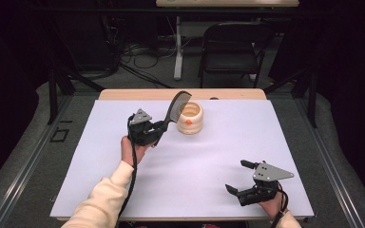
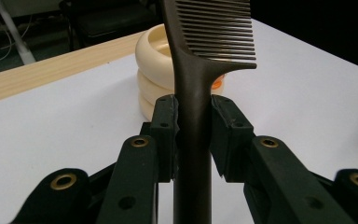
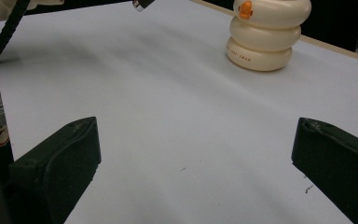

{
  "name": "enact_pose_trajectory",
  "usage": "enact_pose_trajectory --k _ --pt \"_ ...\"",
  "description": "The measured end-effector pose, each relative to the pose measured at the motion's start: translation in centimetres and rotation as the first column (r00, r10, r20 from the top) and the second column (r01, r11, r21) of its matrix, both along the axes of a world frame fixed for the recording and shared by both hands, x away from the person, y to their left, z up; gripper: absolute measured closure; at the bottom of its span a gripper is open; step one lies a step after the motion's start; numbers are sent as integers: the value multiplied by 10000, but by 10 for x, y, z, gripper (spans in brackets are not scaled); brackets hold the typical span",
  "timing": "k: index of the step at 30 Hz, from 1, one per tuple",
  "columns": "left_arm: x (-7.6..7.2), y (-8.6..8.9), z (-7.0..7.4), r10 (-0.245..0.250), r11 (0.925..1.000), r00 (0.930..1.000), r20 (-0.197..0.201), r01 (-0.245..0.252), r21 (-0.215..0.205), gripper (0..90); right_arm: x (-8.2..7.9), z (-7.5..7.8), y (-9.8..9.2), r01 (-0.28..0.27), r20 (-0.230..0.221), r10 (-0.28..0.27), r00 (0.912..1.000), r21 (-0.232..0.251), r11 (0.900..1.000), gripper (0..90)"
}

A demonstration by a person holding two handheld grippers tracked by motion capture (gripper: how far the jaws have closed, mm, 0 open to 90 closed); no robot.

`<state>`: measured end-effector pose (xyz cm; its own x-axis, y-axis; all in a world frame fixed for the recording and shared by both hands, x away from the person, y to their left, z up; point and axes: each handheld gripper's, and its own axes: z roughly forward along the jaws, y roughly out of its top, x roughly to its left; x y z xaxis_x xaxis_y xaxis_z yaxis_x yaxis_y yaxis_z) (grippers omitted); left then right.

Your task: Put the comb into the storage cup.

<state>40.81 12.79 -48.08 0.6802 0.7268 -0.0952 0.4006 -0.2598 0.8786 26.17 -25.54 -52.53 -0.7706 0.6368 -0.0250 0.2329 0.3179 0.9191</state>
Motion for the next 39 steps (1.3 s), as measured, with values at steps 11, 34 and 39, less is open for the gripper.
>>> enact_pose_trajectory --k 11,34,39 --pt "8 -5 4 -63 10000 10000 26 63 28 721 0 0 0 17 -15 -17 10000 3 10000 6" --pt "21 -15 7 -87 10000 9999 120 87 1 721 0 0 0 2 0 -2 10000 -11 10000 6" --pt "23 -17 9 -89 9999 9999 142 90 -68 721 0 0 0 -3 -6 3 10000 -7 10000 6"
